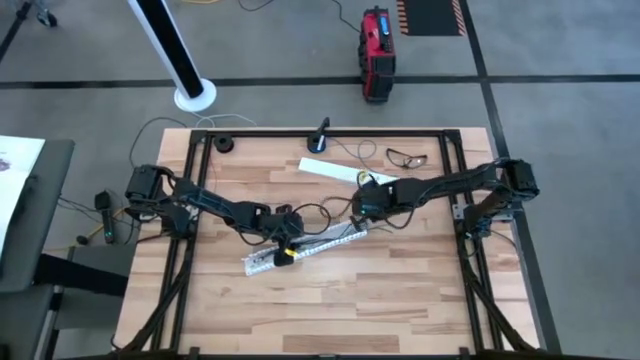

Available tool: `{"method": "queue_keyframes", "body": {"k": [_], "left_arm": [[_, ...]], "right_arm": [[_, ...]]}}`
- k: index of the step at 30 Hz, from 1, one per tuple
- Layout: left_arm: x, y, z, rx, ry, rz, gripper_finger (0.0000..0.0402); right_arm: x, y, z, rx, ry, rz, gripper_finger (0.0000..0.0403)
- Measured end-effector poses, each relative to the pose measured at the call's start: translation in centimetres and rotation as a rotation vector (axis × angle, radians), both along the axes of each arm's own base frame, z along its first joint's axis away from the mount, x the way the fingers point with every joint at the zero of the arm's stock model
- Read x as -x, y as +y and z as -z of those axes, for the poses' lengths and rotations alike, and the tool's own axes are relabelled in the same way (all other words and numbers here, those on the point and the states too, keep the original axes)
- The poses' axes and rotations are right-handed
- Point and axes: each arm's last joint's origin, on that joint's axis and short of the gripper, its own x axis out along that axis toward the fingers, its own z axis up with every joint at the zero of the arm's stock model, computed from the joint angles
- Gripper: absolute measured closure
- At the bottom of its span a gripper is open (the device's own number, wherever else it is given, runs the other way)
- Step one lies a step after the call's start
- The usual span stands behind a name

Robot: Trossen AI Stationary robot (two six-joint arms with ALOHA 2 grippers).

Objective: Ziptie cables
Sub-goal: Put the colored zip-tied into the white cable duct

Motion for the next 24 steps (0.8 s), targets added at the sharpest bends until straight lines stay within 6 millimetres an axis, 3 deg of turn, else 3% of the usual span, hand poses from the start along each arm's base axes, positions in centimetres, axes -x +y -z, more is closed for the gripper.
{"method": "queue_keyframes", "body": {"k": [3,12,24], "left_arm": [[0.0,0.0,0.0,-0.004,-0.002,-0.001,0.0194],[0.0,0.0,0.0,-0.008,0.000,-0.011,0.0194],[0.0,0.1,0.0,-0.014,-0.001,-0.006,0.0194]], "right_arm": [[0.9,0.7,0.4,-0.008,0.087,-0.034,0.0403],[0.8,2.0,2.7,-0.092,-0.036,-0.054,0.0403],[0.3,2.3,2.7,-0.085,-0.097,-0.159,0.0403]]}}
